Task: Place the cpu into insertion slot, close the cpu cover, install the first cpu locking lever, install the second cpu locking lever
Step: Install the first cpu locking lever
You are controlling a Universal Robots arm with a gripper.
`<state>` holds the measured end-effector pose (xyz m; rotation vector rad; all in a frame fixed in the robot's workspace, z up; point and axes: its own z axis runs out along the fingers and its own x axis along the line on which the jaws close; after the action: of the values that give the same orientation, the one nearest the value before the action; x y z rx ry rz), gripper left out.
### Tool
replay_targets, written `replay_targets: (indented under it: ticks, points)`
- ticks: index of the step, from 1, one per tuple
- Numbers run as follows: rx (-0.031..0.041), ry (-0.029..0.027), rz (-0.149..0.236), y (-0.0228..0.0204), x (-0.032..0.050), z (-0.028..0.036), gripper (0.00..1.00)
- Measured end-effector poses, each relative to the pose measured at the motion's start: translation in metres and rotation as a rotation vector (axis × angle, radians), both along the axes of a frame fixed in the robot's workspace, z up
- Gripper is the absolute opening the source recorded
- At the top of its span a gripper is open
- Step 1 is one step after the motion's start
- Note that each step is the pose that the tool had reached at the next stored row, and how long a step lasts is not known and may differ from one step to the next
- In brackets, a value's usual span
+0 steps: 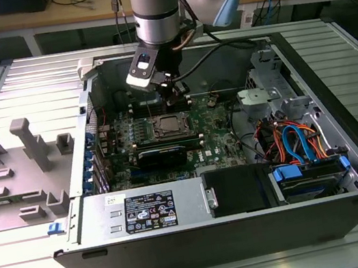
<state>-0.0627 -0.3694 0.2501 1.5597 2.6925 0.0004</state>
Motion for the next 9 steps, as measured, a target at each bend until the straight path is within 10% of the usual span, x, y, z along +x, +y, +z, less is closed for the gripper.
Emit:
replay_targets:
  ticks: [4,9]
  points:
    - [-0.0011,0.0000,0.170,0.0000,0.0000,0.0001,0.11]
    - [-0.0026,0.0001,0.190,0.0000,0.0000,0.0053,0.11]
